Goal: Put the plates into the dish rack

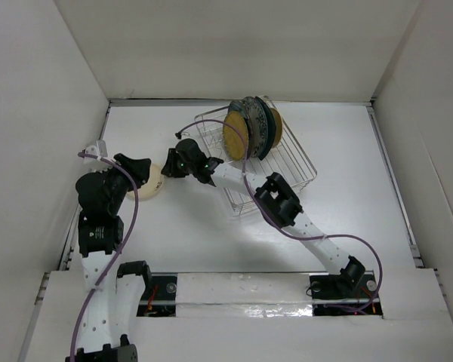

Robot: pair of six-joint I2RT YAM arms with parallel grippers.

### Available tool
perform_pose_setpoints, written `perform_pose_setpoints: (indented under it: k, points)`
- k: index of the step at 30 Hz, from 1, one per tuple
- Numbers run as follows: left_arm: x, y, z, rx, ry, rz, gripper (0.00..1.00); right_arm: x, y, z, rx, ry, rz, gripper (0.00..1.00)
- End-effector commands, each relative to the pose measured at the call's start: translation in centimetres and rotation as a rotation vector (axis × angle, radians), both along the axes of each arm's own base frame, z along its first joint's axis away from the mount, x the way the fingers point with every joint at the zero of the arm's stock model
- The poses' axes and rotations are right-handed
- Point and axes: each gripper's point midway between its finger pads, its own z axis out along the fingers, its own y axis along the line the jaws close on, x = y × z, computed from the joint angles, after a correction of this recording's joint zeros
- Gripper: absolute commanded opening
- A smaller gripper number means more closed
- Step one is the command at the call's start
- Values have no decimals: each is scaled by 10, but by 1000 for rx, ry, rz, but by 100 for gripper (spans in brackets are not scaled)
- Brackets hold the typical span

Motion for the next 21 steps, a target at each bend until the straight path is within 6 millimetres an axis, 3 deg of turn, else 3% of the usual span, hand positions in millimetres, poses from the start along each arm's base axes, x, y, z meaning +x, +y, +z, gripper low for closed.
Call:
perform_pose_setpoints:
  k: [1, 6, 10, 12, 18, 19, 20, 21]
  points:
    - [-5, -5, 23, 26, -110, -30, 35, -8, 8, -1, 21, 54, 15, 30]
    - [-6, -12, 17, 58, -101, -53, 36, -8, 9, -1, 31, 59, 11, 22]
    - [-10, -14, 20, 69, -114, -61, 36, -20, 16, -3, 33, 73, 59, 33]
    - [-12, -13, 22, 73, -120, -54, 36, -25, 17, -4, 36, 81, 84, 34]
    - [-14, -11, 23, 84, -122, -41, 36, -41, 26, -9, 38, 102, 129, 3]
    - [-14, -10, 23, 86, -121, -35, 37, -41, 26, -6, 46, 98, 127, 0]
    - [-15, -10, 23, 86, -122, -32, 37, -45, 20, -18, 28, 116, 124, 0]
    - [-15, -8, 24, 89, -122, -26, 37, -42, 25, 17, 107, 68, 119, 0]
